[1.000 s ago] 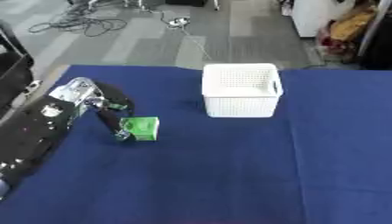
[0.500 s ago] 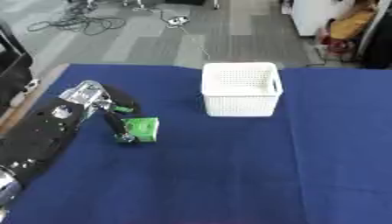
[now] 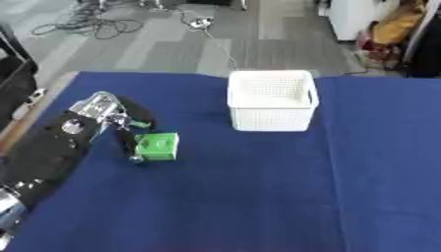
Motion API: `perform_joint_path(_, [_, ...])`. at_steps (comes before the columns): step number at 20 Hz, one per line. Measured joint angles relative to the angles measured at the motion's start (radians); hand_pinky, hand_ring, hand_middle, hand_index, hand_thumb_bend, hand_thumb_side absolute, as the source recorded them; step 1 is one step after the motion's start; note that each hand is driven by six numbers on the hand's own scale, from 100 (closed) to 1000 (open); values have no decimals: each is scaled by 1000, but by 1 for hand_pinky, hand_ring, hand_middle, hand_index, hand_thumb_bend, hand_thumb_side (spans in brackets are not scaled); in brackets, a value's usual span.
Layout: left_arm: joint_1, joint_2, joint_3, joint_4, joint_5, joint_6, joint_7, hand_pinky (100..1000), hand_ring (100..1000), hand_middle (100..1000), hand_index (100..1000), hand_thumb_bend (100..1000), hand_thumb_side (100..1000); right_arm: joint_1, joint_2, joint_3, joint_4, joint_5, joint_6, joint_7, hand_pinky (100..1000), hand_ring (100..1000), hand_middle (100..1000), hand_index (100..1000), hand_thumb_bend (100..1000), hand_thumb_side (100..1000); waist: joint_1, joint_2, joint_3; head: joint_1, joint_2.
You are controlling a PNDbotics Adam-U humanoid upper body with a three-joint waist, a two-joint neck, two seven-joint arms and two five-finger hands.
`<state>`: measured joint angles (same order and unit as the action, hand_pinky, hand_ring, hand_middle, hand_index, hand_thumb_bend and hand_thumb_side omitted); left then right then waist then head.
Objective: Pick up objects on the table and place them in the box.
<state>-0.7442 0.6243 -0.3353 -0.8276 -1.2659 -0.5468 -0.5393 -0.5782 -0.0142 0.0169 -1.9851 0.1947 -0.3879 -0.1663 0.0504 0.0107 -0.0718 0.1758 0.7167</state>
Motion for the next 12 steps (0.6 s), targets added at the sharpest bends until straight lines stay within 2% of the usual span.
perform_joint_path(1, [0,0,0,-2,-6,-3,7,513,604,754,840,356,653,0,0,0,0,0,0,0,180,278,267,499,100,1000,0,0,0,0,0])
perform_joint_path(2, [0,0,0,-5,-12,-6,15,508,599,749,838,354,653,0,0,0,0,0,0,0,180,278,267,499,100,1000,0,0,0,0,0])
perform_joint_path(3, [0,0,-1,-7,-16,-8,26,453,550,681,803,286,687,0,0,0,0,0,0,0,180,278,267,498,100,1000,0,0,0,0,1])
perform_joint_path(4, [0,0,-1,-9,-20,-10,36,420,523,643,774,201,757,0,0,0,0,0,0,0,180,277,267,498,100,1000,0,0,0,0,2])
perform_joint_path(6, [0,0,-1,-13,-28,-9,64,376,491,600,738,154,780,0,0,0,0,0,0,0,179,277,266,498,100,1000,0,0,0,0,6])
perform_joint_path(7, [0,0,-1,-13,-29,-6,81,325,455,551,682,117,767,0,0,0,0,0,0,0,179,277,266,498,100,1000,0,0,0,0,7])
perform_joint_path(12, [0,0,0,-13,-34,20,153,100,261,346,484,100,753,0,0,0,0,0,0,0,179,277,266,498,100,1000,0,0,0,0,7])
